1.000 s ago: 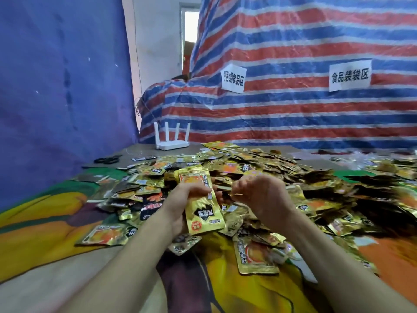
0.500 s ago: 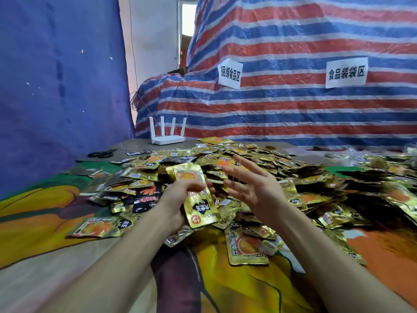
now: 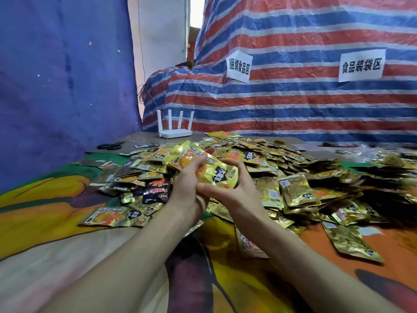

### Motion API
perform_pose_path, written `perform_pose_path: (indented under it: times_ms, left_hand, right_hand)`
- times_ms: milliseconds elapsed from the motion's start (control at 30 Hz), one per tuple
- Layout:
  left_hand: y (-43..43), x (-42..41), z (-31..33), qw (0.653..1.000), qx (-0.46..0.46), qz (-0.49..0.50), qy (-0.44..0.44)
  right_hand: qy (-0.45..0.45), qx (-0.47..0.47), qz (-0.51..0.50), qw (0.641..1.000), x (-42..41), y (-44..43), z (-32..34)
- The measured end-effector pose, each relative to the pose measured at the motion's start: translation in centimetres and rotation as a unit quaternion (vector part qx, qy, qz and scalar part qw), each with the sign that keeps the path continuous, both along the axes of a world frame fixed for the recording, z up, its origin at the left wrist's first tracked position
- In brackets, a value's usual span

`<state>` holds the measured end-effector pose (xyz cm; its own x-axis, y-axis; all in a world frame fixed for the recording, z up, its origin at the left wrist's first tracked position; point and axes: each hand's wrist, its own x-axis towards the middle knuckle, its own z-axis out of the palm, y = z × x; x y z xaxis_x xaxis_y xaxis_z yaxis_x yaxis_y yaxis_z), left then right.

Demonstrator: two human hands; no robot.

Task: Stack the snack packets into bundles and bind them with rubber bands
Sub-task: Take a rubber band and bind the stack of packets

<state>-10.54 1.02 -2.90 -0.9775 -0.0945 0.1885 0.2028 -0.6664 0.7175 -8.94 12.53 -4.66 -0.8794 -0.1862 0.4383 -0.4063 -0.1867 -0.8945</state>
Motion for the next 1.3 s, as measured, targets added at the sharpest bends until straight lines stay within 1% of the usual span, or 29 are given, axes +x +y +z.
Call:
perform_pose_path:
  times_ms: [133,233,300,400,467,533,600,667,833,933,1033,1100,1167,1233,1267,1300]
  left_hand:
    - [0.3,0.6,-0.1,0.998,-0.057,-0.014,0.020]
    - [0.4,0.8,0.2,0.997,-0.073,-0.010,0.022]
    - [0.3,0.9,0.3,0.996,-0.079,-0.006,0.030]
    - [-0.1,0.8,0.2,0.997,-0.062,-0.028,0.038]
    - [-0.2,0.7,0.1,0.997,-0.050,-0.041,0.034]
    - [-0.2,0.3,-0.1,0.997,-0.043,-0.059,0.029]
    - [-0.3,0.1,-0.4,0.996,-0.053,-0.068,0.025]
    - [-0.4,0.0,-0.5,0.994,-0.072,-0.078,0.016]
    - [0.1,0.3,-0.9,0.983,-0.149,-0.108,-0.002]
    - [0.8,0.6,-1.2,0.978,-0.185,-0.092,-0.036]
    - [1.4,0.5,-1.5,0.978,-0.198,-0.047,-0.046]
    - [1.5,0.4,-1.5,0.975,-0.215,-0.033,-0.035]
    - [1.2,0.1,-1.5,0.976,-0.217,-0.009,-0.026]
    - [0.6,-0.4,-1.6,0.979,-0.202,0.027,-0.025]
    - [0.3,-0.7,-1.7,0.977,-0.204,0.047,-0.025]
    - [0.0,-0.9,-1.9,0.975,-0.209,0.066,-0.028]
  right_hand:
    - [0.012,-0.022,-0.018,1.000,0.1,-0.1,-0.4]
    - [0.021,-0.035,-0.010,0.999,0.1,0.0,-0.4]
    - [0.033,-0.023,0.004,0.999,0.1,0.2,-0.3]
    - [0.059,0.012,-0.003,0.998,0.2,0.3,0.2]
    - [0.034,0.019,-0.018,0.999,-0.1,0.5,0.5]
    - [-0.010,0.025,-0.023,0.999,-0.4,1.1,0.9]
    - [-0.058,0.051,0.000,0.997,-0.7,1.7,1.3]
    - [-0.088,0.090,0.024,0.992,-0.8,2.2,1.4]
    - [-0.117,0.107,0.024,0.987,-0.8,3.0,1.5]
    - [-0.108,0.133,0.010,0.985,-0.6,3.7,2.0]
    - [-0.113,0.154,-0.031,0.981,-0.5,4.5,2.9]
    - [-0.123,0.149,-0.098,0.976,-0.7,5.4,4.0]
    - [-0.127,0.153,-0.185,0.963,-1.1,7.1,5.3]
    - [-0.114,0.189,-0.265,0.939,-1.7,9.3,6.4]
    - [-0.102,0.220,-0.311,0.919,-2.1,10.4,6.8]
    - [-0.086,0.262,-0.363,0.890,-2.5,11.4,6.9]
